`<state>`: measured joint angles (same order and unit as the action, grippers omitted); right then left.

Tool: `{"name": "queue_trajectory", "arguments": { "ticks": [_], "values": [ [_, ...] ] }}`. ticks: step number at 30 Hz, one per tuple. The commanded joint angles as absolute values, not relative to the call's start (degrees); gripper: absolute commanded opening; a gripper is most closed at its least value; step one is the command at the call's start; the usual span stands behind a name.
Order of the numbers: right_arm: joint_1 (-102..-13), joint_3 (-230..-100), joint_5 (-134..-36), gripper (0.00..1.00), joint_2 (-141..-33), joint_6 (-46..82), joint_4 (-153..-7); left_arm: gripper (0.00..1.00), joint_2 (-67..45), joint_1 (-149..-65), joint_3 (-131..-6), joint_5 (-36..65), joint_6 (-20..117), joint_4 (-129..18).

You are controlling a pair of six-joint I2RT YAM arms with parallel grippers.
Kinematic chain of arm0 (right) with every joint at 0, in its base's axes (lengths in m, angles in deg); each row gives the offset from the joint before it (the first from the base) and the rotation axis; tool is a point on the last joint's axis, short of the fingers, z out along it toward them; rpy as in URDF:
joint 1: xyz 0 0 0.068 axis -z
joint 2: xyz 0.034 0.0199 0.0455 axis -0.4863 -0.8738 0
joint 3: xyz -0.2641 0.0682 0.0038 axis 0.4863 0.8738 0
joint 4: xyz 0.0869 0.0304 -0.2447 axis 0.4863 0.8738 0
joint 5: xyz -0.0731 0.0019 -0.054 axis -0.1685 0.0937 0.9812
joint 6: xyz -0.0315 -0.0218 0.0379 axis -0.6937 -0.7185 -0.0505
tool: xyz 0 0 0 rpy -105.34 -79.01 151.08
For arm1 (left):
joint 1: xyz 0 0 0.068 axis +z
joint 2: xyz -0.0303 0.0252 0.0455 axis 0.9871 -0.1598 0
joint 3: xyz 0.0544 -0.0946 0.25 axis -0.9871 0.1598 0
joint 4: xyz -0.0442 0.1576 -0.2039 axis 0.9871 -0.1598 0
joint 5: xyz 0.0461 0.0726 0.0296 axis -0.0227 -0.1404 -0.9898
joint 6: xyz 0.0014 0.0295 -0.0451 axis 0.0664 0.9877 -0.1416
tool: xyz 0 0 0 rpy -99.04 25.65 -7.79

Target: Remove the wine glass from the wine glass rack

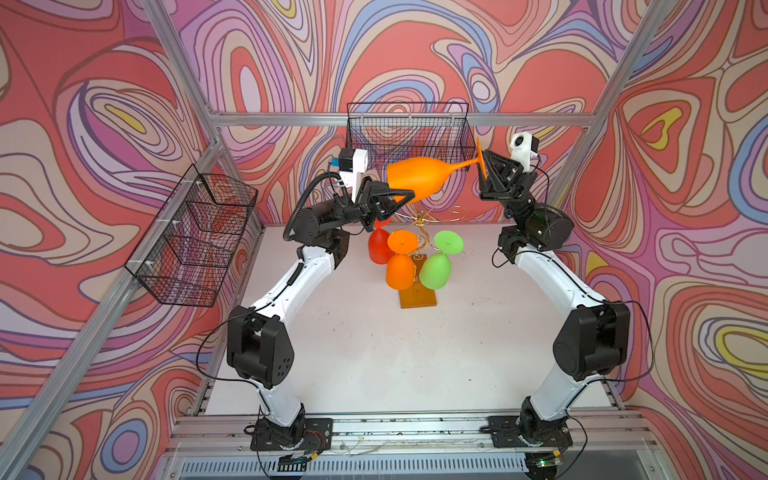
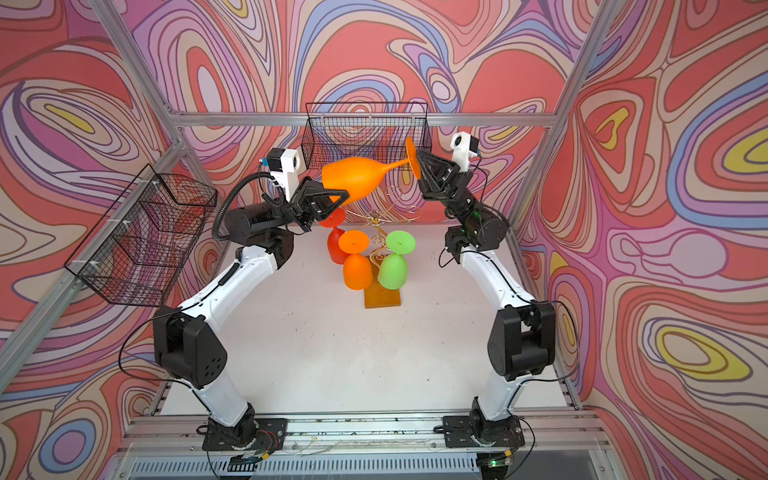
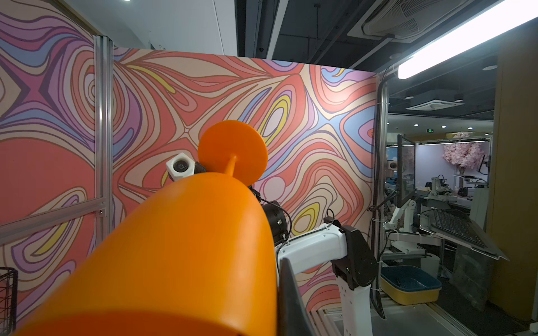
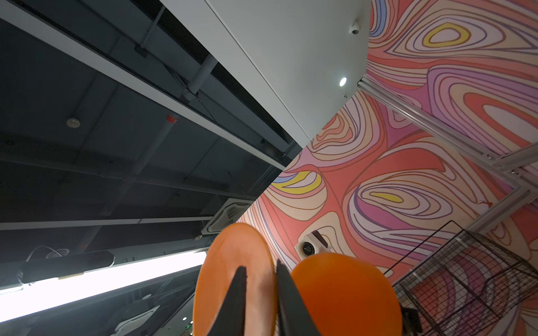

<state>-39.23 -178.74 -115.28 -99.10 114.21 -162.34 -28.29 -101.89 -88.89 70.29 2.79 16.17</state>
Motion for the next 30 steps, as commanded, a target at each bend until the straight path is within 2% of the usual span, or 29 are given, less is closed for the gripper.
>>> {"name": "queue_trajectory", "arguments": {
  "ticks": [1,5,8,13,17,20,21,23,25,30],
  "values": [
    [-38.8,-178.3,-115.7,0.42,-99.4,113.8,-164.6,0.0,-26.1,-101.2,-87.9,69.6,4.0,18.8],
    [-37.4,-177.7,-115.5,0.63,-98.9,112.6,-164.3,0.0,-24.4,-100.9,-86.5,70.9,4.4,18.8],
    [-35.8,-176.5,-115.4,0.72,-98.4,111.6,-163.8,0.0,-22.8,-101.0,-85.4,72.3,4.7,18.8],
    [-32.6,-173.6,-117.6,0.76,-95.6,106.5,-157.6,0.0,-19.5,-101.0,-84.5,74.2,4.6,18.6],
    [-32.2,-171.6,-122.0,0.77,-88.3,89.4,-136.8,0.0,-15.6,-101.0,-83.5,75.2,8.1,11.7],
    [-32.2,-171.8,-120.5,0.77,-80.7,69.5,-112.5,0.0,-10.0,-101.0,-81.5,74.2,21.0,-6.2],
    [-32.2,-172.7,-118.0,0.77,-77.7,61.7,-102.2,0.0,-7.6,-101.1,-81.3,73.2,28.2,-16.6],
    [-32.3,-173.9,-113.8,0.77,-73.9,51.7,-90.6,0.0,-3.5,-102.0,-82.8,69.3,43.1,-37.1],
    [-32.3,-174.0,-109.6,0.77,-70.4,45.7,-83.5,0.0,-1.0,-103.5,-86.0,64.9,53.8,-54.6],
    [-32.3,-172.6,-104.1,0.77,-64.4,39.1,-74.2,0.0,1.4,-107.0,-92.4,55.8,63.5,-77.3]
  ]
}}
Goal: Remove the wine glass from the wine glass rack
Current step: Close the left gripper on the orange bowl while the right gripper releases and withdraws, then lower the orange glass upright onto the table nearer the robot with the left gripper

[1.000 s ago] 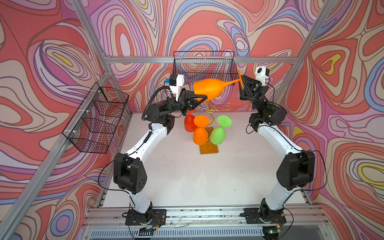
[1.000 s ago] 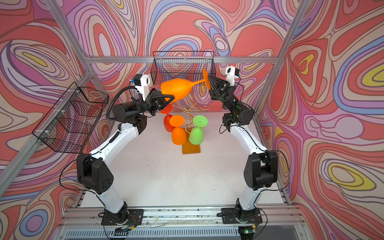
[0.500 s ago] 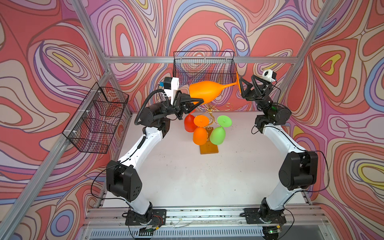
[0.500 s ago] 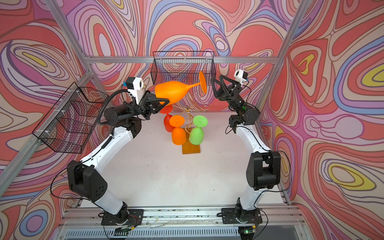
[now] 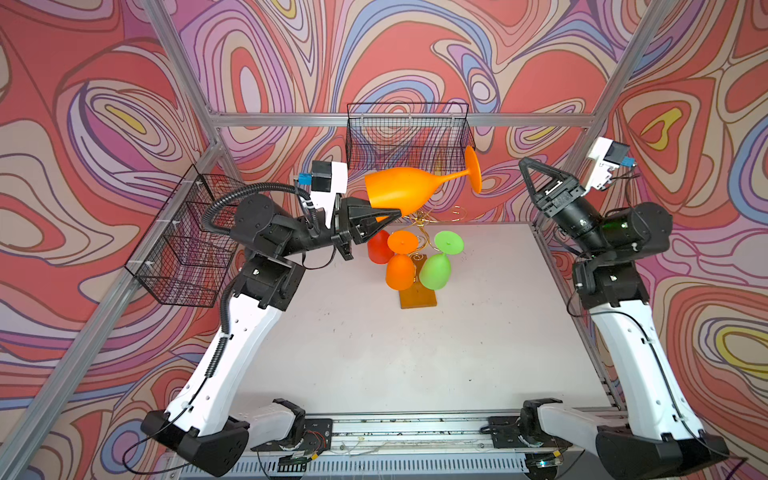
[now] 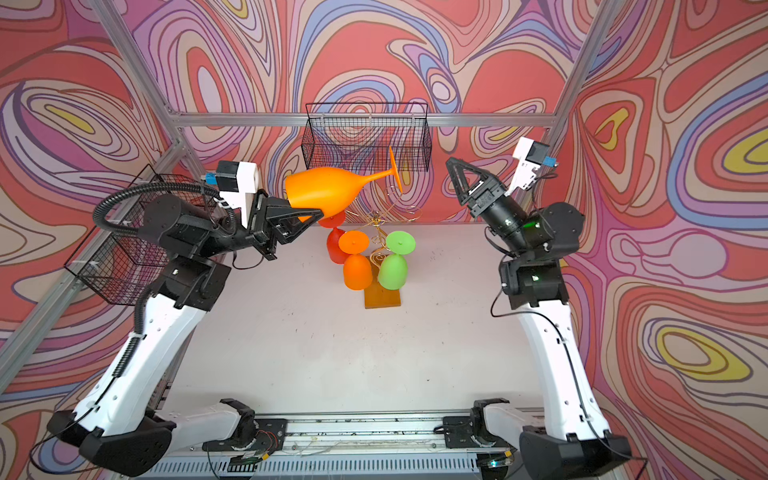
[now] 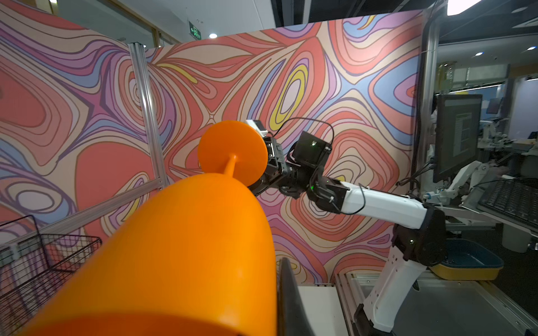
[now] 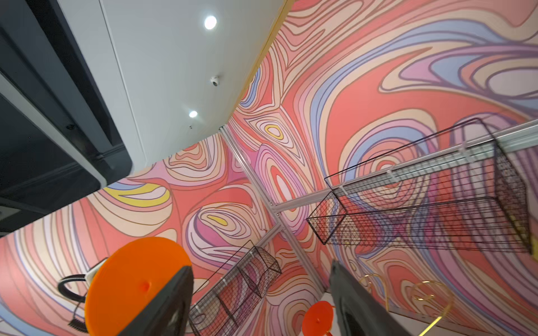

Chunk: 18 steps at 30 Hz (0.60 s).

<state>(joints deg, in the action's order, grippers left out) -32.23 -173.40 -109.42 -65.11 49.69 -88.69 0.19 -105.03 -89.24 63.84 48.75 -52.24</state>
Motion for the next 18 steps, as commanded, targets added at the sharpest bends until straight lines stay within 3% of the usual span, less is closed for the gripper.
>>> {"name": "queue_trajectory", "arguments": {
  "ticks": [1,5,12,18],
  "values": [
    [-32.3,-172.2,-103.2,0.76,-63.6,38.0,-72.3,0.0,1.5,-108.8,-93.6,52.5,66.4,-82.5],
    [-32.3,-170.6,-98.8,0.76,-61.9,34.2,-65.2,0.0,0.3,-114.5,-96.8,44.4,71.4,-96.9],
    [-32.3,-170.7,-89.6,0.75,-61.0,28.9,-54.0,0.0,-4.9,-131.6,-103.0,22.7,79.8,-118.9],
    [-32.3,-170.4,-81.1,0.75,-60.9,27.4,-48.6,0.0,-10.7,-137.1,-104.1,17.5,80.4,-126.6]
  ]
}}
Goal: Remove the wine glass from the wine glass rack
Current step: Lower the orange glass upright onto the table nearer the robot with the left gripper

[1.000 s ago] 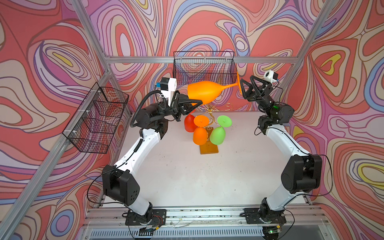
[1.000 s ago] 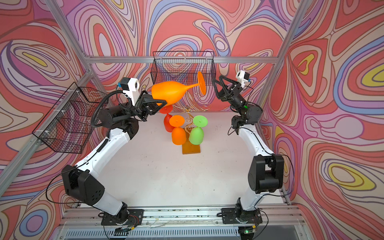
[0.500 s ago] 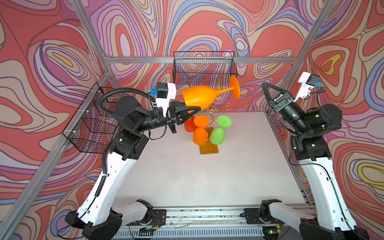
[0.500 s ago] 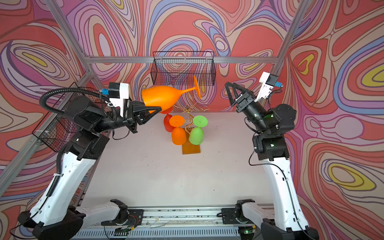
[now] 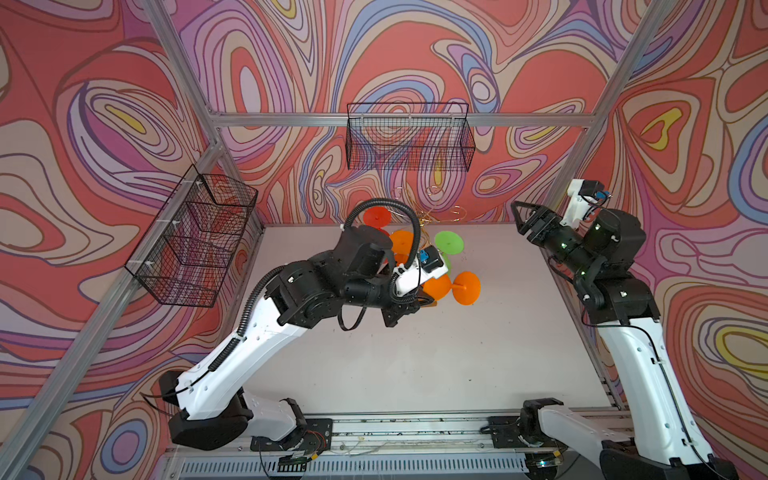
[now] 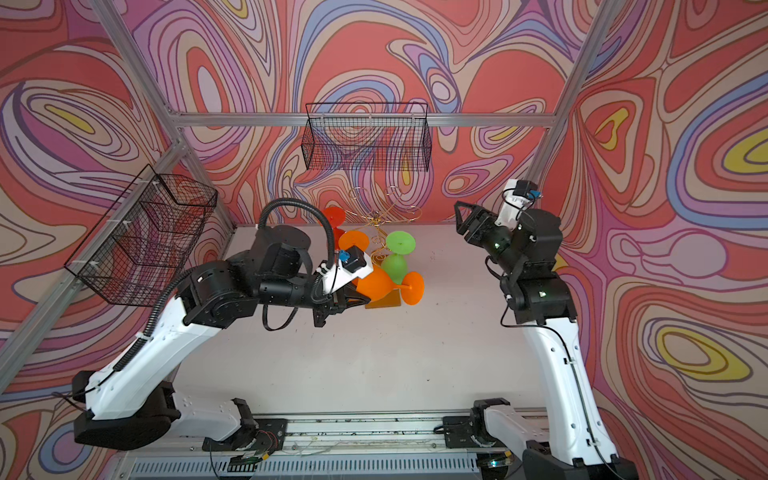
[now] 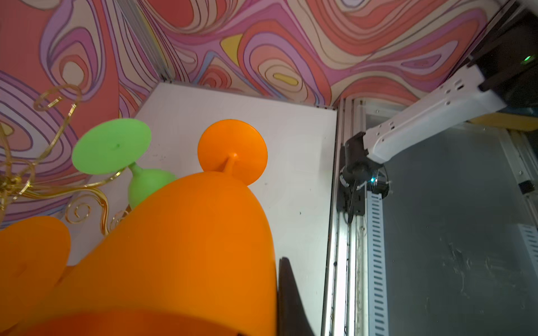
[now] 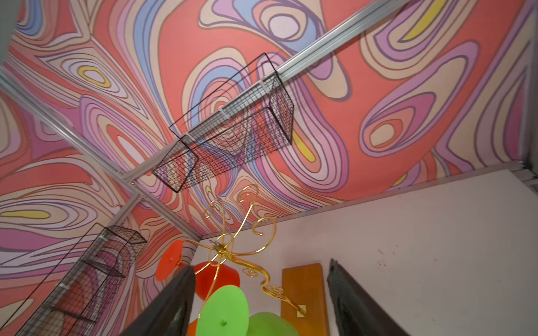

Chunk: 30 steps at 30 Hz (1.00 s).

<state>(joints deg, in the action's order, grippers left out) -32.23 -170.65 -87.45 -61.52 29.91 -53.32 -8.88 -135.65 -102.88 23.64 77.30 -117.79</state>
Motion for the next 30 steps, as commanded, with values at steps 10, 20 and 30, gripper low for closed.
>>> {"name": "queue_trajectory", "arguments": {
  "ticks": [10,20,30],
  "values": [
    [-32.3,-169.1,-76.1,0.74,-60.2,26.5,-46.7,0.0,-29.5,-143.5,-111.5,9.1,83.6,-137.8],
    [-32.3,-167.5,-75.5,0.74,-60.7,26.5,-47.0,0.0,-41.3,-145.2,-116.5,9.5,86.0,-141.0],
    [-32.3,-166.0,-73.0,0.74,-60.4,25.4,-46.7,0.0,-48.9,-145.9,-120.3,8.8,86.0,-141.9]
  ]
}}
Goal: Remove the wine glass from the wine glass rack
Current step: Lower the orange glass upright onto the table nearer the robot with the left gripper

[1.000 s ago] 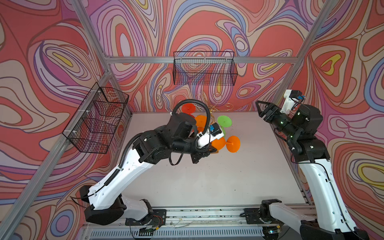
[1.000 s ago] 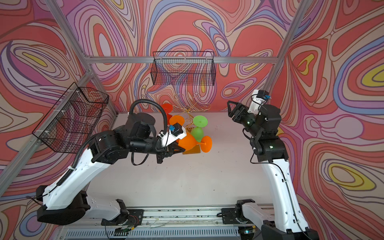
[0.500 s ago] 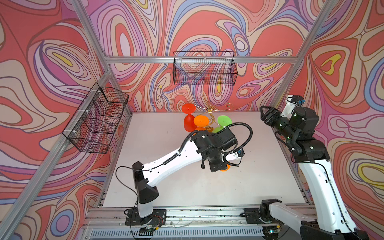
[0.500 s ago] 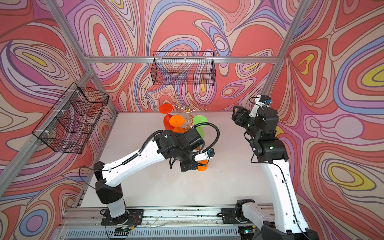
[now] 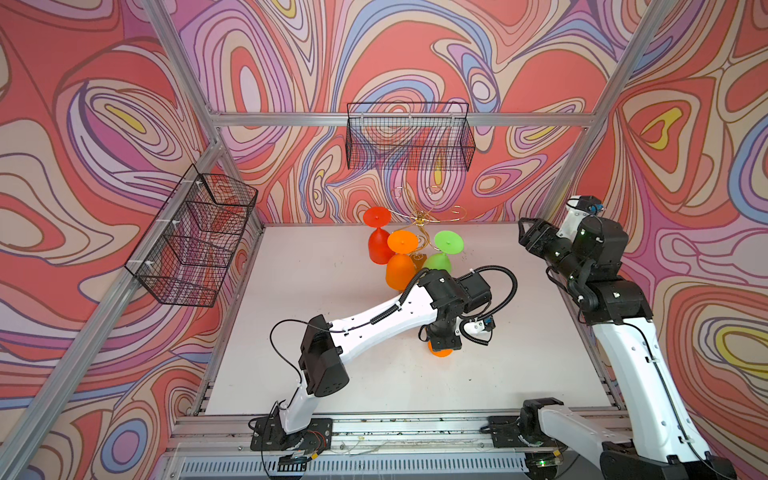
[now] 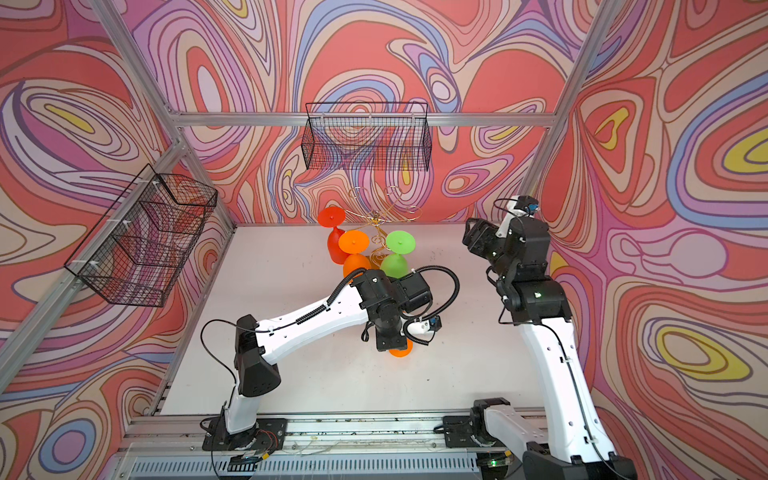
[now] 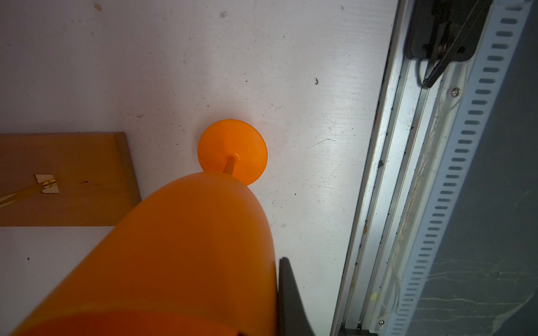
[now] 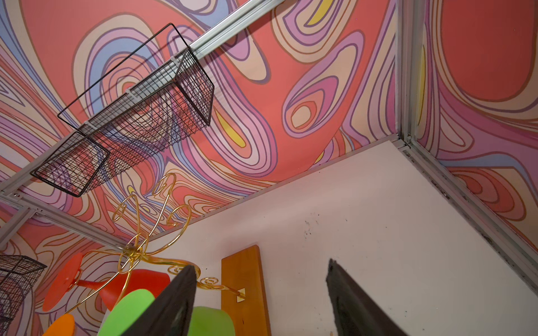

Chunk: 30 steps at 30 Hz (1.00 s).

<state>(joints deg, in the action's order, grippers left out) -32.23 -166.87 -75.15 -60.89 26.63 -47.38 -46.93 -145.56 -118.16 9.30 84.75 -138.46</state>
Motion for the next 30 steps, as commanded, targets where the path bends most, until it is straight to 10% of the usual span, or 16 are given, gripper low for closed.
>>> {"name": "queue_trajectory", "arguments": {
  "ticks": [1,18,30],
  "values": [
    [-32.3,-166.0,-72.4,0.74,-60.2,25.2,-46.5,0.0,-49.7,-146.0,-121.0,8.2,86.0,-142.2],
    [-32.3,-166.2,-70.1,0.74,-59.3,24.6,-45.4,0.0,-56.6,-146.8,-126.4,4.2,86.0,-143.3],
    [-32.3,-165.5,-70.4,0.74,-59.4,24.8,-45.9,0.44,-56.4,-146.7,-127.8,4.1,86.4,-142.6]
  ]
}}
